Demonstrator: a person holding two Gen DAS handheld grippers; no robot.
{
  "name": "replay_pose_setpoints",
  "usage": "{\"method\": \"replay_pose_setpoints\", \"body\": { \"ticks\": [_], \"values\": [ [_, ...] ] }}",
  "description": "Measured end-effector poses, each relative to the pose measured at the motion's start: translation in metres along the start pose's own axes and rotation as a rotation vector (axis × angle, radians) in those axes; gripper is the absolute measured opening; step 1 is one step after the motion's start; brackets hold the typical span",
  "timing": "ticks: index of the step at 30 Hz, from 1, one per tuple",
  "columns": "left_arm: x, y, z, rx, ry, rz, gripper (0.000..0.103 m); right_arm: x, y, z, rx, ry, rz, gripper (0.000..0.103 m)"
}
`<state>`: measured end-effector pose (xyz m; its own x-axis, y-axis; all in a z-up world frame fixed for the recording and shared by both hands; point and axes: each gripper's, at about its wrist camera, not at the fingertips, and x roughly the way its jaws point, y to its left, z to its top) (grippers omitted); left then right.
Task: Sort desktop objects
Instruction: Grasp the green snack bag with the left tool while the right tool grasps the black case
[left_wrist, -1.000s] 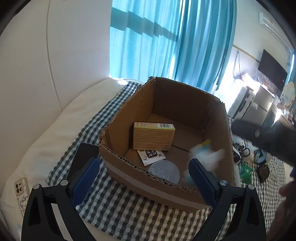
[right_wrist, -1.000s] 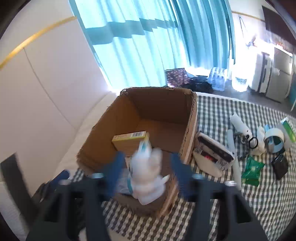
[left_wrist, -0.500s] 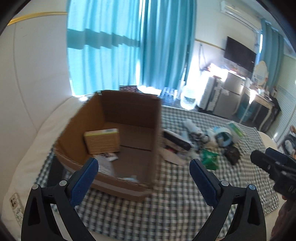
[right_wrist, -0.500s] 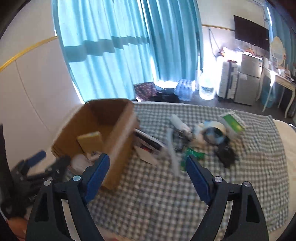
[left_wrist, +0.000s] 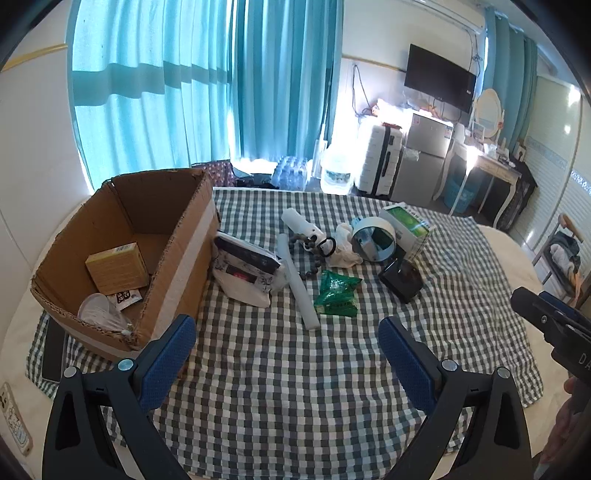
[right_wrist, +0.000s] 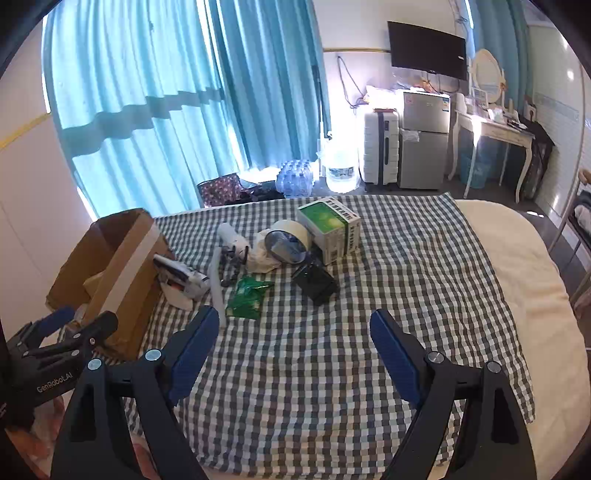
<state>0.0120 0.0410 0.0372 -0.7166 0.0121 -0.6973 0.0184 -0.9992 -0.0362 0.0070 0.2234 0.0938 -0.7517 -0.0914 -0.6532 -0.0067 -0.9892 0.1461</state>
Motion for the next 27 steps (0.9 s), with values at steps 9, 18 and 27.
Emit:
{"method": "replay_pose_setpoints", "body": {
  "ticks": [9, 18, 27],
  "values": [
    [0.058, -0.007, -0.013, 0.012, 0.095, -0.016, 0.101, 0.053, -0.018, -0.019, -0.013, 0.077, -0.026, 0.084],
    [0.153, -0.032, 0.011, 0.007, 0.134, -0.102, 0.101, 0.117, -0.024, -0.01, -0.099, 0.08, -0.059, 0.084],
    [0.21, -0.059, 0.007, 0.111, 0.161, -0.128, 0.101, 0.185, -0.027, -0.002, -0.186, 0.108, -0.085, 0.084]
  ]
}}
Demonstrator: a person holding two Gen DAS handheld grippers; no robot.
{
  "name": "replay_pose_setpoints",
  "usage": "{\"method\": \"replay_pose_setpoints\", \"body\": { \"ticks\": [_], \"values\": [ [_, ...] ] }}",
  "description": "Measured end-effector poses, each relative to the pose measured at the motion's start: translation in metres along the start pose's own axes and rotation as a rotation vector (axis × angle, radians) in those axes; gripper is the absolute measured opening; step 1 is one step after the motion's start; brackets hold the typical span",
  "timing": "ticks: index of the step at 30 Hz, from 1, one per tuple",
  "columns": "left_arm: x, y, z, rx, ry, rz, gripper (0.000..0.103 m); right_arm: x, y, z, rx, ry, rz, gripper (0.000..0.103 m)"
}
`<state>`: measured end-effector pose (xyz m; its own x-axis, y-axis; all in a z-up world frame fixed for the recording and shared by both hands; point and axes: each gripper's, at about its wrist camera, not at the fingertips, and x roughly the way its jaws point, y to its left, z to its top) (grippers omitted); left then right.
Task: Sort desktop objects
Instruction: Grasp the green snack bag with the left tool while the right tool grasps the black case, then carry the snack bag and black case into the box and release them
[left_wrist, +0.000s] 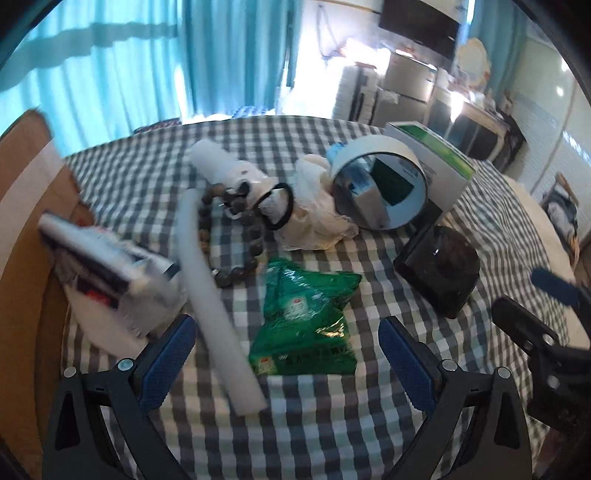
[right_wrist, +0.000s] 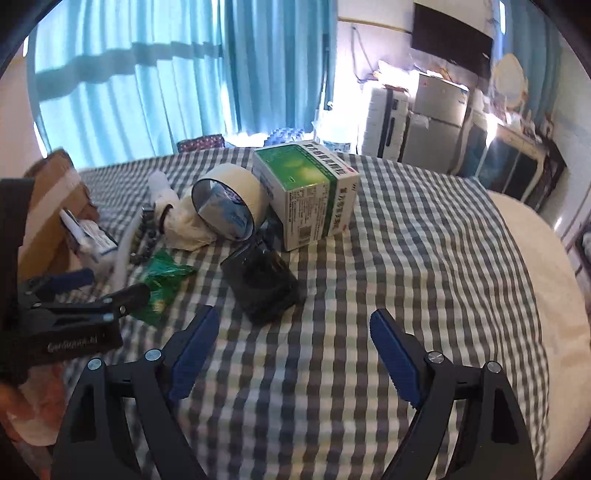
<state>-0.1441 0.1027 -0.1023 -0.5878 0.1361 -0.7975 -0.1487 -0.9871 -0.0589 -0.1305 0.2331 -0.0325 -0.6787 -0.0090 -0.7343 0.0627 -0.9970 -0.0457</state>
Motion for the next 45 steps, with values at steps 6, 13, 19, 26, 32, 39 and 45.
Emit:
{"method": "replay_pose_setpoints", "body": {
  "ticks": [6, 13, 19, 26, 32, 39, 45],
  "values": [
    [0.033, 0.003, 0.002, 0.02, 0.066, 0.004, 0.1, 0.044, 0.01, 0.02, -0.078, 0.036, -0.018, 0.084],
    [0.038, -0.01, -0.008, 0.084, 0.043, 0.049, 0.1, 0.066, 0.008, 0.013, -0.111, 0.077, 0.079, 0.084],
    [0.03, -0.014, -0.014, 0.135, 0.028, 0.048, 0.078, 0.082, 0.007, 0.016, -0.113, 0.149, 0.174, 0.084],
    [0.023, -0.027, -0.019, 0.22, 0.02, -0.018, 0.039, 0.083, 0.015, 0.015, -0.115, 0.159, 0.128, 0.057],
    [0.003, -0.024, -0.02, 0.204, 0.028, -0.054, 0.036, 0.044, 0.009, 0.005, -0.095, 0.154, 0.091, 0.035],
    [-0.029, -0.014, -0.02, 0.156, 0.034, -0.055, 0.036, 0.013, -0.003, -0.019, -0.037, 0.196, 0.12, 0.013],
    [-0.073, 0.0, -0.031, 0.101, -0.011, -0.071, 0.036, -0.03, -0.002, -0.035, 0.01, 0.186, 0.129, 0.006]
  ]
}}
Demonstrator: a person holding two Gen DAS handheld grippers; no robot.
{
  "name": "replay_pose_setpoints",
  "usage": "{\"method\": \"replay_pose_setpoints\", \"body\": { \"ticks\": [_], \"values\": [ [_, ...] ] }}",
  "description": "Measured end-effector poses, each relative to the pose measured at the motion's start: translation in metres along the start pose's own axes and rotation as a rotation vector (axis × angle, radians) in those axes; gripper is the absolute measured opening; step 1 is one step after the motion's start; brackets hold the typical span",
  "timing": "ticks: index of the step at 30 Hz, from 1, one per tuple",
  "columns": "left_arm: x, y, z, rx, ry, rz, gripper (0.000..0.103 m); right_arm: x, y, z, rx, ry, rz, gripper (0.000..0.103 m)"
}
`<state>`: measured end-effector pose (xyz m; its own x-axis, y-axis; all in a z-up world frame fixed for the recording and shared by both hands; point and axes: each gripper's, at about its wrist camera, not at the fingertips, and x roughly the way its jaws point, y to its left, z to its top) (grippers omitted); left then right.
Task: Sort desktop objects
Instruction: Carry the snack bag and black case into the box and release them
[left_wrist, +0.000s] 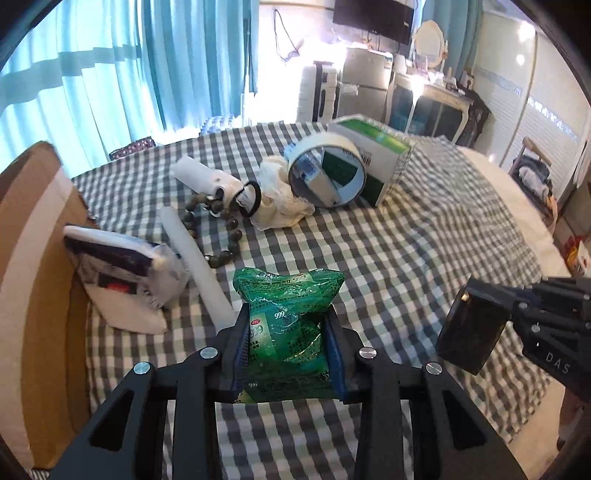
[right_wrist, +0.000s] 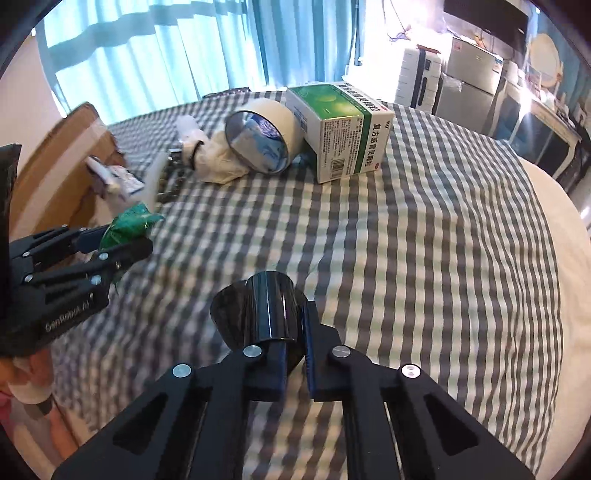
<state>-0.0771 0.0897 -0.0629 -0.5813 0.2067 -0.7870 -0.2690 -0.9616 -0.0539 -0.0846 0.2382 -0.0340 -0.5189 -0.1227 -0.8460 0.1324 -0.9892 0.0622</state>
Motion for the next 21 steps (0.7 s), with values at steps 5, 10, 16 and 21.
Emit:
{"method": "replay_pose_setpoints", "body": {
  "ticks": [5, 10, 16, 21],
  "values": [
    [-0.035, 0.008, -0.012, -0.054, -0.02, -0.027, 0.036, -0.039, 0.019, -0.003, -0.008, -0.041, -0.006, 0.006],
    [-0.067, 0.024, -0.011, -0.12, -0.042, -0.055, 0.036, -0.073, 0.047, 0.003, -0.037, -0.08, -0.015, 0.006],
    [-0.129, 0.06, 0.006, -0.134, -0.089, -0.025, 0.036, -0.122, 0.1, 0.027, -0.103, -0.157, 0.013, 0.006],
    [-0.177, 0.106, 0.025, -0.132, -0.137, 0.042, 0.036, -0.147, 0.16, 0.064, -0.157, -0.227, 0.098, 0.006]
  ]
}}
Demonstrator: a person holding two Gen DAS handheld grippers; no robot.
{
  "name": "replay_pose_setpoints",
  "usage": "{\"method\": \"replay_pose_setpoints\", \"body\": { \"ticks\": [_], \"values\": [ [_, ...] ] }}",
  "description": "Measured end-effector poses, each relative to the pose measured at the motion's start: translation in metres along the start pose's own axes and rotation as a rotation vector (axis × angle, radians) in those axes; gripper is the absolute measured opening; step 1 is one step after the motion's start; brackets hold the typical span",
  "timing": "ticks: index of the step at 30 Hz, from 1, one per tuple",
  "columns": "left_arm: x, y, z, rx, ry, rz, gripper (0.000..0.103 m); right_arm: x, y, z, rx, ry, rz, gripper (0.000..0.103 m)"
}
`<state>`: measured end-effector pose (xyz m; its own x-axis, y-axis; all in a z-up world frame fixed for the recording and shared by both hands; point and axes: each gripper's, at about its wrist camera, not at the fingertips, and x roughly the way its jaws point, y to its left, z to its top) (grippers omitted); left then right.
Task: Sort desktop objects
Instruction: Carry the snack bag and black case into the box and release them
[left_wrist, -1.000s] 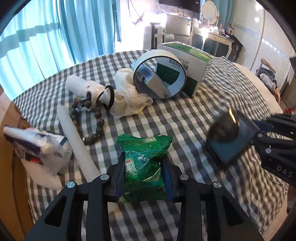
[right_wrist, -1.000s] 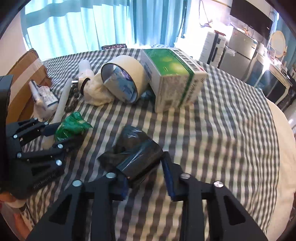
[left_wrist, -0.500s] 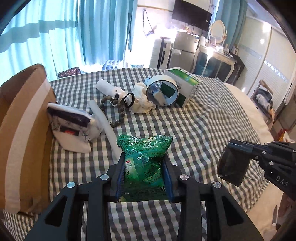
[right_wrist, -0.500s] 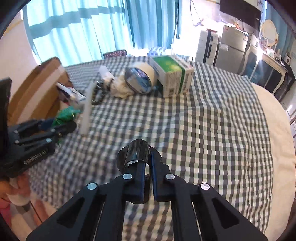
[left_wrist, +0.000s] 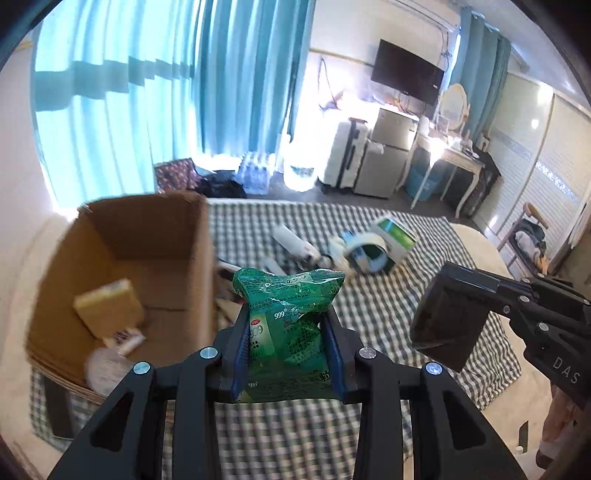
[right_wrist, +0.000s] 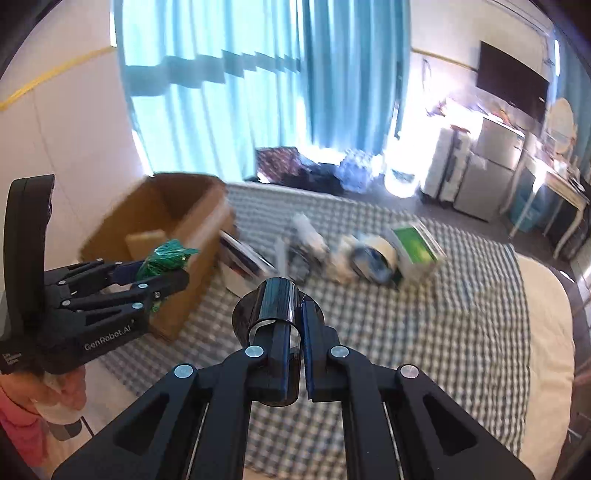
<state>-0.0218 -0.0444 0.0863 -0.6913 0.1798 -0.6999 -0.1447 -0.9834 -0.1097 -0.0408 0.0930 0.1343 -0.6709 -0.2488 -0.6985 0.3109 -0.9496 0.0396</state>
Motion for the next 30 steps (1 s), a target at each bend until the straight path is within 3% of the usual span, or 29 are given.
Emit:
{"method": "replay_pose_setpoints", "body": {
  "ticks": [7, 13, 18, 19, 21, 22, 23, 26, 30],
  "values": [
    [-0.009, 0.075, 0.004, -0.049, -0.003, 0.115, 0.036, 0.029, 0.077, 0.057, -0.056, -0.037, 0.094, 0.006],
    [0.006, 0.125, -0.011, -0.105, 0.008, 0.179, 0.036, 0.081, 0.128, 0.075, -0.057, 0.006, 0.182, 0.006],
    [0.023, 0.15, -0.02, -0.147, 0.035, 0.185, 0.037, 0.119, 0.157, 0.083, -0.05, 0.044, 0.222, 0.006],
    [0.026, 0.154, -0.022, -0.15, 0.038, 0.187, 0.041, 0.124, 0.158, 0.083, -0.045, 0.047, 0.224, 0.006],
    [0.032, 0.158, -0.024, -0.154, 0.042, 0.19, 0.057, 0.134, 0.16, 0.084, -0.028, 0.048, 0.242, 0.006],
    [0.034, 0.161, -0.026, -0.16, 0.038, 0.197, 0.073, 0.138, 0.16, 0.084, -0.022, 0.045, 0.243, 0.007],
    [0.035, 0.163, -0.028, -0.169, 0.032, 0.209, 0.086, 0.141, 0.161, 0.084, -0.02, 0.042, 0.236, 0.013],
    [0.037, 0.165, -0.029, -0.181, 0.015, 0.22, 0.091, 0.148, 0.16, 0.084, -0.023, 0.02, 0.184, 0.064],
    [0.035, 0.162, -0.027, -0.17, 0.004, 0.249, 0.095, 0.137, 0.146, 0.085, 0.009, -0.07, 0.192, 0.068]
  ]
}}
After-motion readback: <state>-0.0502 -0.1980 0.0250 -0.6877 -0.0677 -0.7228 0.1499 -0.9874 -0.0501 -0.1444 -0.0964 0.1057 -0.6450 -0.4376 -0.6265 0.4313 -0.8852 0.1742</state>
